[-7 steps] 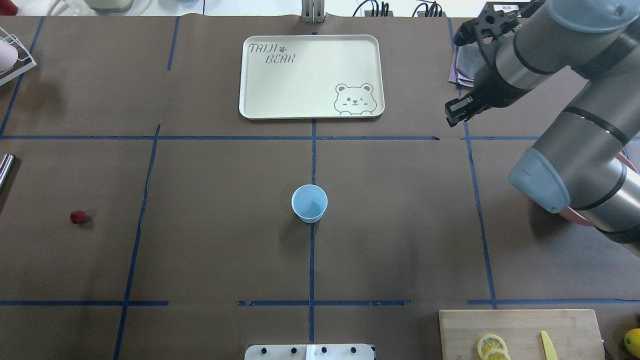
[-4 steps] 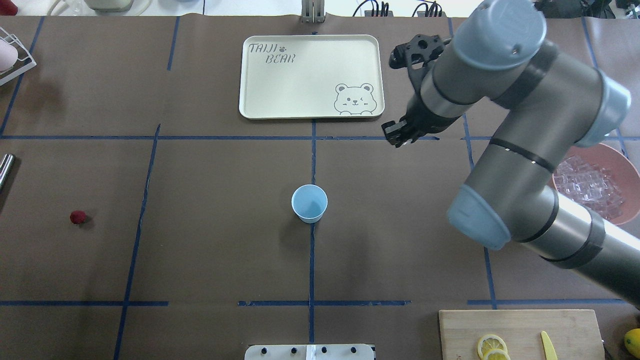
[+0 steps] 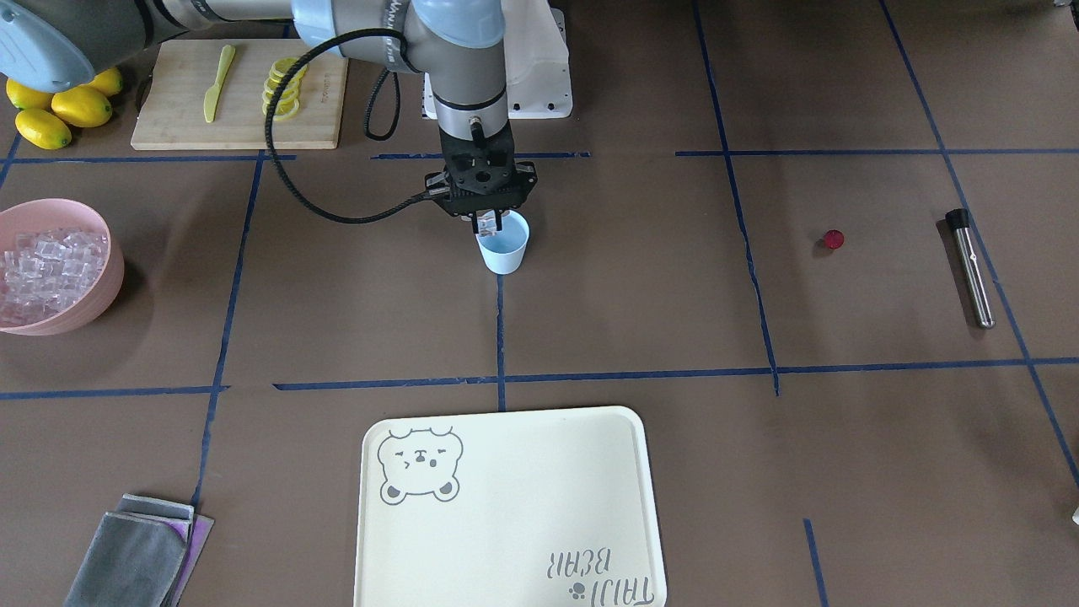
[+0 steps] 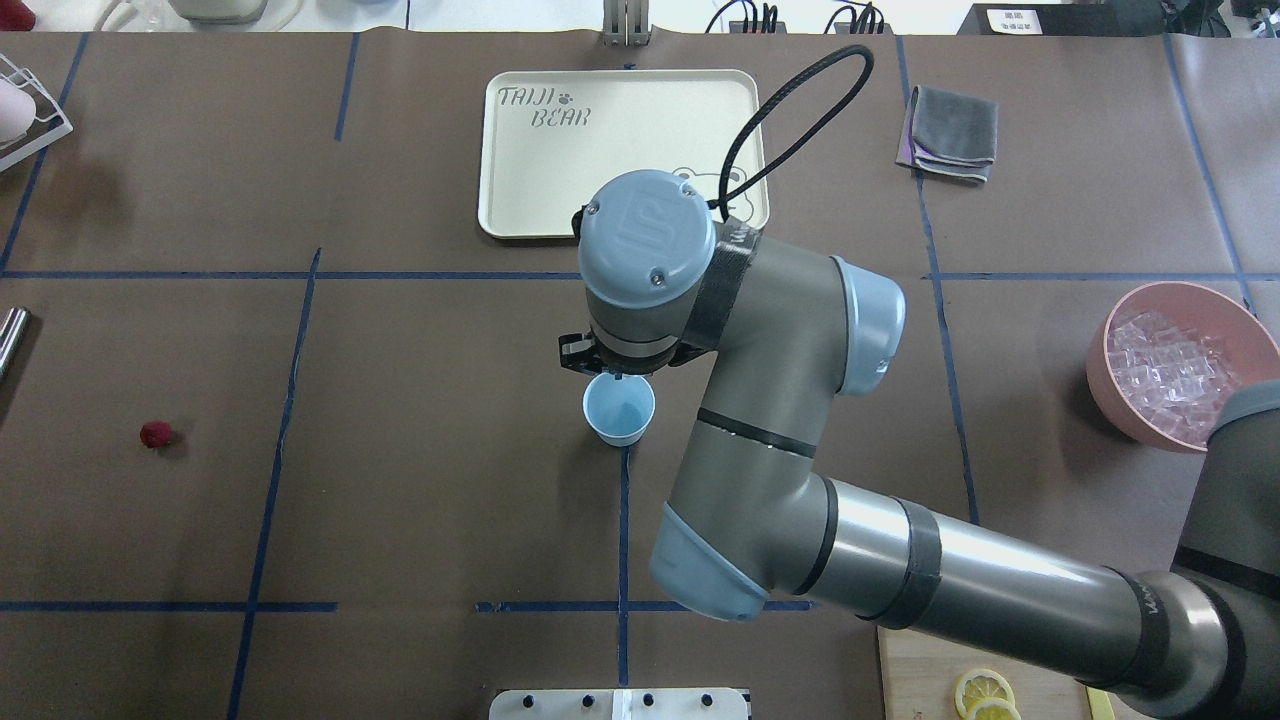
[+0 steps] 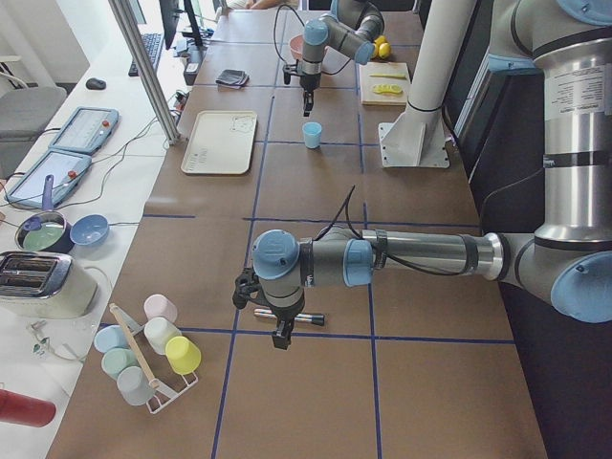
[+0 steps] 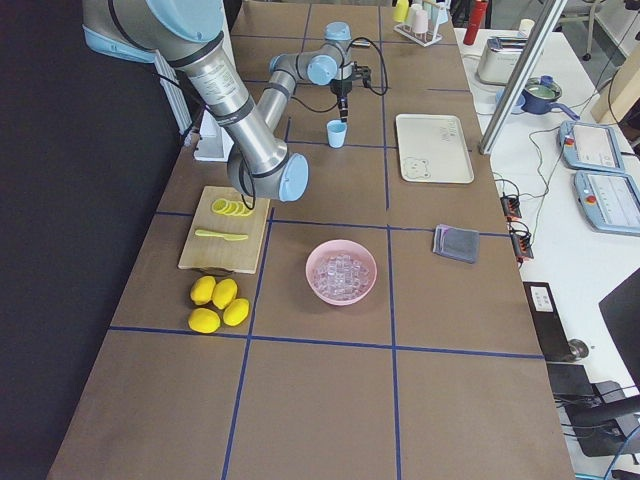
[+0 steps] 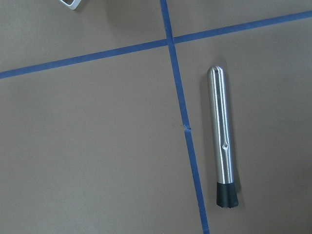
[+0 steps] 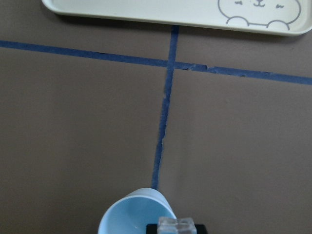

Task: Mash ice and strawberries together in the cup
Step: 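Open the right gripper to drop the ice cube into the cup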

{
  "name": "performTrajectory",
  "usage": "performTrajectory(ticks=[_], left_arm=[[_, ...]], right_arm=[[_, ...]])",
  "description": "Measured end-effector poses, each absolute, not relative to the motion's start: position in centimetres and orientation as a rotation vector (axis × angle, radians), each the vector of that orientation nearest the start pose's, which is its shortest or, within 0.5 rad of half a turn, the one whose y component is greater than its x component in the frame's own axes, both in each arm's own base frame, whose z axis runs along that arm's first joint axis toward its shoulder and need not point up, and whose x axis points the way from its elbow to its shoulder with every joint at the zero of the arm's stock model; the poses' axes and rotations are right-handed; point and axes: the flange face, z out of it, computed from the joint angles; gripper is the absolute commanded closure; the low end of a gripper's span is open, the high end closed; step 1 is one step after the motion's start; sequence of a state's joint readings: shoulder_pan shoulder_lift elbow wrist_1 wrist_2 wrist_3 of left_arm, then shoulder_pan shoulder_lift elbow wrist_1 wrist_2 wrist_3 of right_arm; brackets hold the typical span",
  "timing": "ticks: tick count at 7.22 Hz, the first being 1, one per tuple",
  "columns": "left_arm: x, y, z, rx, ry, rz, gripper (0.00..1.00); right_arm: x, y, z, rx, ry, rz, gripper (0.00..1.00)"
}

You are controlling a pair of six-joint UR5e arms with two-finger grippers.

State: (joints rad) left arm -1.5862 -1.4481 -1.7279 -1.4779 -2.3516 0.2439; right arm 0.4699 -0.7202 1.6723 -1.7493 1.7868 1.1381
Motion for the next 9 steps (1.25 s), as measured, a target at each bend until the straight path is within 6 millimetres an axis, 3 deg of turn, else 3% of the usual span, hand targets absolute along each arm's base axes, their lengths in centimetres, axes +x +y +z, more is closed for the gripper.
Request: performTrajectory(ticks=[1,2,3,7,9], left_arm=[[-7.0,-43.4,64.8,0.045,0.783,0.194,0.00],[-7.0,-43.4,64.8,0.045,0.783,0.194,0.00],[-7.0,-43.4,64.8,0.045,0.783,0.193,0.00],[-7.0,-43.4,64.8,0.044,0.783,0.194,0.00],[-7.0,-43.4,64.8,0.042,0.783,0.193,0.00]], right_arm=[[-57.5,-40.1,12.2,0.149,-0.774,-0.040,0.94],[-58.3,-39.5,12.3,0.148,-0.766,-0.040,0.22],[-58.6,-39.1,12.6,0.149,-0.761,-0.043,0.01],[-58.8,-38.5,12.9,0.145,-0.764,-0.045,0.01],[-57.9,-39.0,12.3,0.156,-0.779,-0.039,0.01]])
